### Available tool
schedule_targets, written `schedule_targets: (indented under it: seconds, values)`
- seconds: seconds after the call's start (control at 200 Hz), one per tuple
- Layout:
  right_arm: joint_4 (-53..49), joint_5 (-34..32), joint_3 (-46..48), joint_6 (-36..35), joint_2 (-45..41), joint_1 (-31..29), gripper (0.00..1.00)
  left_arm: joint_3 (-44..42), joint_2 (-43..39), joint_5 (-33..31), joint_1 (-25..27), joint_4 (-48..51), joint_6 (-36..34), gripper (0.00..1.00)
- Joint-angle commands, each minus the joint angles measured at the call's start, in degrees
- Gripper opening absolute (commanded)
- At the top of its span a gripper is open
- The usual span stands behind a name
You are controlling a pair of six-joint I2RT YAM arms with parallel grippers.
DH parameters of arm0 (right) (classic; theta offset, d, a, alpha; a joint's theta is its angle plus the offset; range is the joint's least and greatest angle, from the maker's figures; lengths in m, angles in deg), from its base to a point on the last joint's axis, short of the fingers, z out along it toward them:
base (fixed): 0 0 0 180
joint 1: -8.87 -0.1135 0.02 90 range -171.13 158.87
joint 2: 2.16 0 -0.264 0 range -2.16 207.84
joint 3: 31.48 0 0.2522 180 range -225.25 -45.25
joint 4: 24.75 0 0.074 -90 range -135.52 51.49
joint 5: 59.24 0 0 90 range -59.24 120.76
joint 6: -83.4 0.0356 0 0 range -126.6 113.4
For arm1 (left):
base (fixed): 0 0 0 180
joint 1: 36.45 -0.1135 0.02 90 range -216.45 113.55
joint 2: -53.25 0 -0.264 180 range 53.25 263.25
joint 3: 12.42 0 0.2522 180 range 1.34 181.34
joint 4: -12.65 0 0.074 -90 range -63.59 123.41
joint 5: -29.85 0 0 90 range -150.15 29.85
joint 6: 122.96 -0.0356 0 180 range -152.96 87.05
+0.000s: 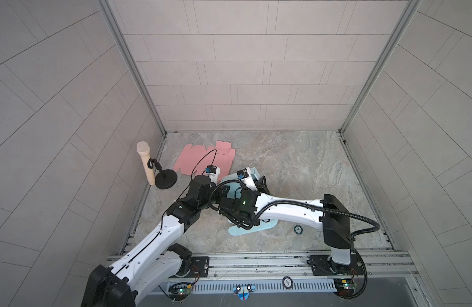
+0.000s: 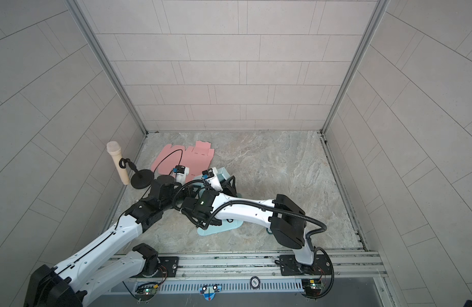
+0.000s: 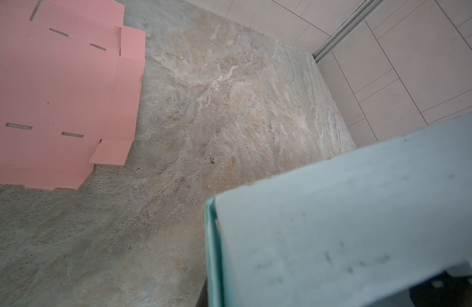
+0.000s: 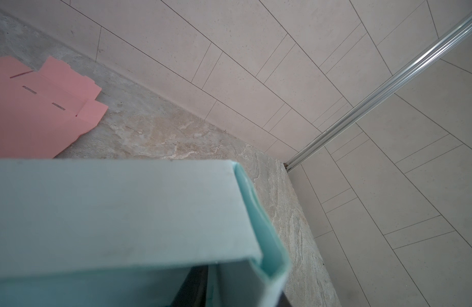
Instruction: Fold the paper box
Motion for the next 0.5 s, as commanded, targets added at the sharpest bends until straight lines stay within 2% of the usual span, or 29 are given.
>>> schedule_targets:
  seconds: [0.0, 0.125, 0.365, 0.41, 0.496]
  values:
    - [-1.0, -0.6, 1.1, 3.3, 0.0, 0.5, 0.25, 0.6, -1.5, 4.5, 0.9, -3.2, -1.0, 0.01]
    - [-0.7, -0.3, 1.6, 3.5, 0.3, 0.6, 0.19, 0.5, -1.7, 4.3, 0.9, -2.9, -1.3, 0.01]
    - [5.0, -0.2, 4.2, -0.9, -2.1, 0.1, 0.16, 0.5, -1.7, 4.0, 0.9, -2.5, -1.6, 0.01]
    - [5.2, -0.2, 4.3, -1.2, -2.2, 0.0, 0.18, 0.5, -1.7, 3.8, 0.9, -2.4, -1.6, 0.01]
    - [5.1, 0.1, 3.7, -1.4, -2.2, -0.1, 0.27, 0.5, -1.7, 3.5, 0.8, -2.2, -1.7, 0.01]
